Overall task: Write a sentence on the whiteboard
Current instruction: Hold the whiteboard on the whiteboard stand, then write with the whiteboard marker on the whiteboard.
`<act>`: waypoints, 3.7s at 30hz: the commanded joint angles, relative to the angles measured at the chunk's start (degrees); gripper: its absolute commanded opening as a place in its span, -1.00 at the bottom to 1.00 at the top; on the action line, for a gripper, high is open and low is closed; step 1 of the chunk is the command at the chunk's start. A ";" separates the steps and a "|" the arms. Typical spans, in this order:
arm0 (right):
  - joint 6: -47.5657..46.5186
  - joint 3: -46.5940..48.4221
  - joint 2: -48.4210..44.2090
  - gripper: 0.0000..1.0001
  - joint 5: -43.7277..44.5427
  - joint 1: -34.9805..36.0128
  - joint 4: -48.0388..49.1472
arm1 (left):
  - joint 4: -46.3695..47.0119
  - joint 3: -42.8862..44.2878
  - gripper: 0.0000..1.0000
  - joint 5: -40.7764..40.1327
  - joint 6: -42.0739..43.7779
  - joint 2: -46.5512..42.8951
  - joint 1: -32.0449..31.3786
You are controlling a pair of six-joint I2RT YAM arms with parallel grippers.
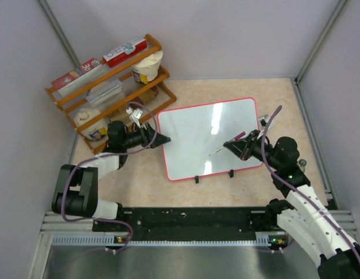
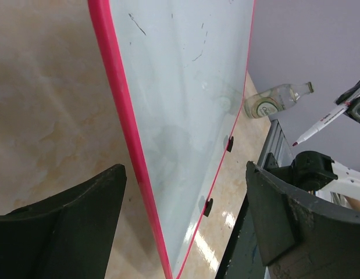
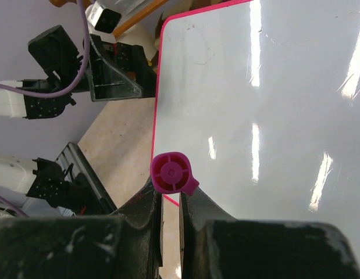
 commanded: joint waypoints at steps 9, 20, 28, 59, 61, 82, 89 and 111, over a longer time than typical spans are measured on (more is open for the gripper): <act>1.36 2.62 2.19 -1.00 -1.87 0.30 6.34 | 43.01 -5.05 0.48 12.01 -16.51 13.56 0.28; 0.40 6.57 8.69 -1.00 4.19 7.32 8.27 | 53.25 -4.35 0.19 14.22 -22.43 19.11 0.28; 0.49 10.26 15.37 -1.00 6.47 9.35 12.32 | 46.83 -4.70 -0.02 13.87 -18.12 17.36 0.28; -11.90 25.47 33.30 -1.00 26.50 18.76 19.88 | 28.02 -2.85 -1.00 10.97 -5.81 14.10 0.20; -11.73 25.82 34.53 -1.00 28.36 19.02 20.93 | 27.84 -2.77 -1.00 11.05 -5.63 14.10 0.20; -9.62 29.69 42.09 -1.00 32.05 19.72 24.28 | 30.03 -2.59 -1.00 11.93 -7.29 15.59 0.11; -9.80 29.95 43.67 -1.00 33.28 19.81 23.58 | 32.15 -2.77 -1.00 12.37 -8.27 16.03 0.20; -9.01 29.60 47.28 -1.00 28.54 19.81 23.66 | 29.86 -2.41 -1.00 12.02 -6.78 15.33 0.19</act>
